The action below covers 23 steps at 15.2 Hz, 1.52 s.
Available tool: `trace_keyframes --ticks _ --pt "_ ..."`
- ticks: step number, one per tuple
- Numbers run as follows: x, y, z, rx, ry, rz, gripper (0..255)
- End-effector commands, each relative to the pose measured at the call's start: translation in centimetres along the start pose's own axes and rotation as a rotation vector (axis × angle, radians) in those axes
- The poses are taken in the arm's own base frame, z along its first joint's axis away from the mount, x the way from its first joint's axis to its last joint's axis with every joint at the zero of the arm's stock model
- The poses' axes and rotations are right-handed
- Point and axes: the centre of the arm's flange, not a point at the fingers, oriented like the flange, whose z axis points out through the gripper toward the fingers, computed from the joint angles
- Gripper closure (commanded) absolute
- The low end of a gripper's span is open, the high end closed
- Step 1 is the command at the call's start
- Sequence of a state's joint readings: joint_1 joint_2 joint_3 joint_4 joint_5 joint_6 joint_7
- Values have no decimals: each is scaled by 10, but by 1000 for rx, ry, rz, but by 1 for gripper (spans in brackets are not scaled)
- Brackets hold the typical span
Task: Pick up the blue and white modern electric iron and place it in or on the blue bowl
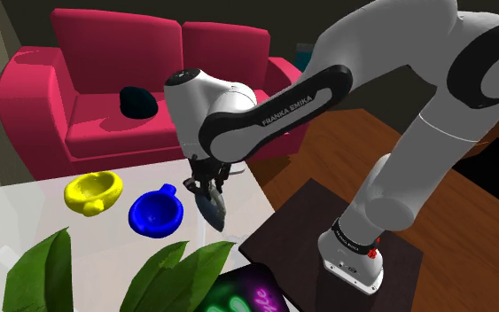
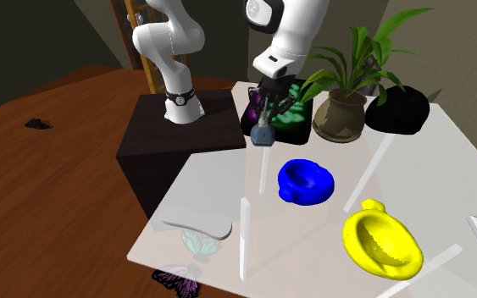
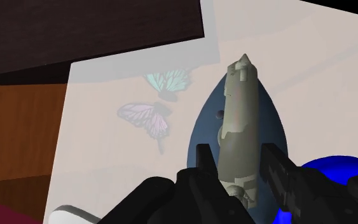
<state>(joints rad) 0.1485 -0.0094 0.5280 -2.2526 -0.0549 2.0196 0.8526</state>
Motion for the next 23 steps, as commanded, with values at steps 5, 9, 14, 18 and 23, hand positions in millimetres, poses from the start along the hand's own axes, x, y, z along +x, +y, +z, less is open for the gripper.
trace_keyframes --ticks 5,9,14,18,23 --pt "-3 6 -31 0 0 0 255" --pt "27 -17 -46 0 0 0 255" --pt "77 -55 -63 0 0 0 255" --pt "117 -86 -78 0 0 0 255" --pt "133 -101 -62 0 0 0 255"
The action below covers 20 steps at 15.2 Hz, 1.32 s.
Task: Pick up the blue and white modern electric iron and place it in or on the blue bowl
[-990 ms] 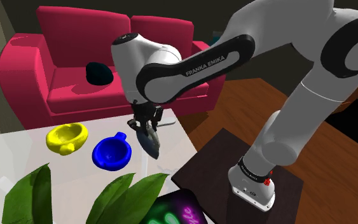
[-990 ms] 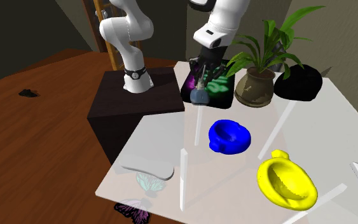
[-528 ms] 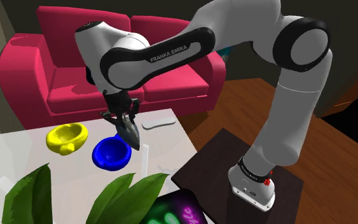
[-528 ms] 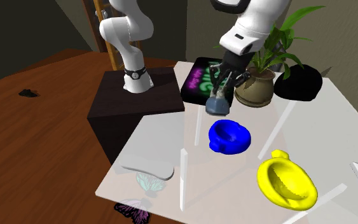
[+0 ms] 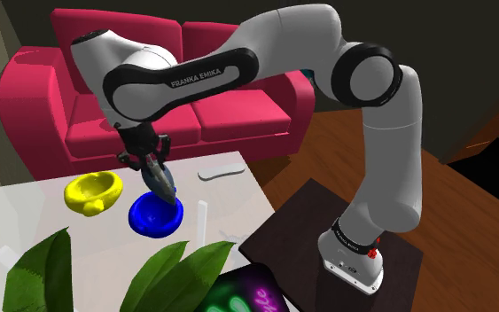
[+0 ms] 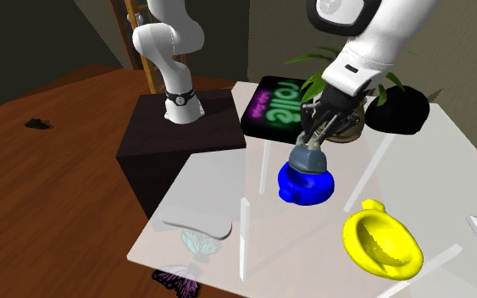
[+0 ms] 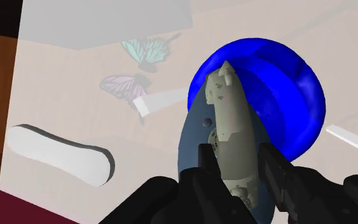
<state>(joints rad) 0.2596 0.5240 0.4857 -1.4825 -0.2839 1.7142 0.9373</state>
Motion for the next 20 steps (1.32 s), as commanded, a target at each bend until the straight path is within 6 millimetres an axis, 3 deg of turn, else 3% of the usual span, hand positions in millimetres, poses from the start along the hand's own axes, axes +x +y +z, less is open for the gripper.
trace_keyframes --ticks 1,11,19,20 --pt "2 -4 9 0 1 0 255" --pt "7 -14 61 0 1 0 255" --pt "8 -14 62 0 1 0 255" --pt "8 -15 63 1 1 0 0"
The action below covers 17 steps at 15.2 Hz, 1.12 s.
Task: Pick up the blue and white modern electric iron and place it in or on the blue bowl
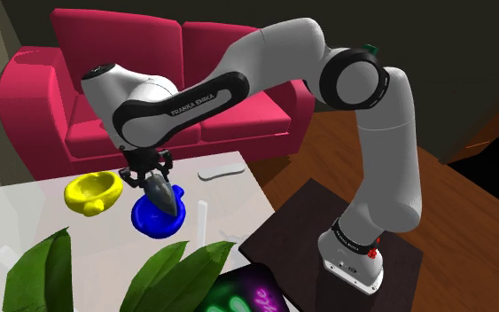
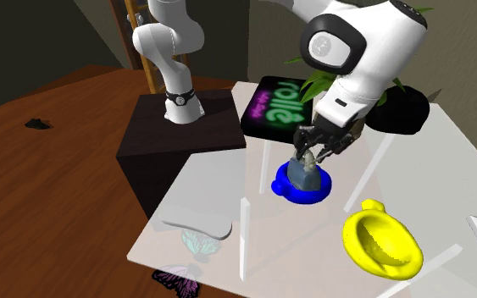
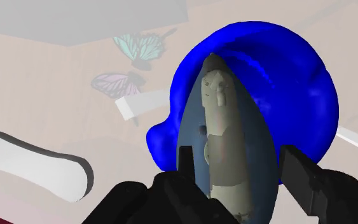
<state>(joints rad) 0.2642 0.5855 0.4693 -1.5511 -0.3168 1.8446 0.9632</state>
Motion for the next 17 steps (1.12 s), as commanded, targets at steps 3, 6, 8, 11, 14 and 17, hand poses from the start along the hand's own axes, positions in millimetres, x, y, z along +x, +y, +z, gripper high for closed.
trace_keyframes --ticks 3,6,8,11,14,17 --pt "-1 -1 4 -4 -6 -1 0" --pt "-1 0 -11 -4 -6 -1 0" --pt "0 0 -37 -4 -6 -1 0" --pt "0 0 -48 -4 -6 -1 0" --pt "0 0 -48 -4 -6 -1 0" --pt "0 0 -48 -4 -6 -1 0"
